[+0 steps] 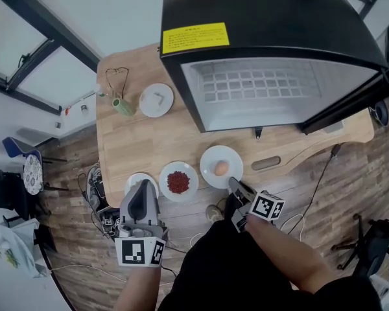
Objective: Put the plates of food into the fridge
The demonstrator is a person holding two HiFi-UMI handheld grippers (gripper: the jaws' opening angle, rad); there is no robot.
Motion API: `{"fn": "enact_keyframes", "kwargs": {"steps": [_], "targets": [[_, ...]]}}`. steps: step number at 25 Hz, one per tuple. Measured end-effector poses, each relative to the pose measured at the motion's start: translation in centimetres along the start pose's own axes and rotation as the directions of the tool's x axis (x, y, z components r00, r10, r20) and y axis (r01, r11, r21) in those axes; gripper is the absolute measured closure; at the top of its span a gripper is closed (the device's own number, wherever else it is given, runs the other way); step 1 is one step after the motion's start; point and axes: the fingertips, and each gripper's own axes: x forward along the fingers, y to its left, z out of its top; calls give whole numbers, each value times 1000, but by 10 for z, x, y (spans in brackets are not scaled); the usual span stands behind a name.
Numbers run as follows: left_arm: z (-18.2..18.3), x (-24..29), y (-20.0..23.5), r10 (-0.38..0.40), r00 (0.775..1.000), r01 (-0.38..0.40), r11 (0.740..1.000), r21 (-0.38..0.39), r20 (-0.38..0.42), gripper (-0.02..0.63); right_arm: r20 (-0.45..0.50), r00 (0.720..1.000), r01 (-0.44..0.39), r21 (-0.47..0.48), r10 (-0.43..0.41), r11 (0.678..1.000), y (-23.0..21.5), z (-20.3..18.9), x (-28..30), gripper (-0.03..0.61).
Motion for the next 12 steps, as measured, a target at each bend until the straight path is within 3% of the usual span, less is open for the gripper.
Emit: {"fn": "enact_keyframes", "kwargs": {"steps": [12], "targets": [[28,8,0,-14,999,13,1000,21,47,611,45,998,-30,-74,33,997,36,40,-25,548]]}}
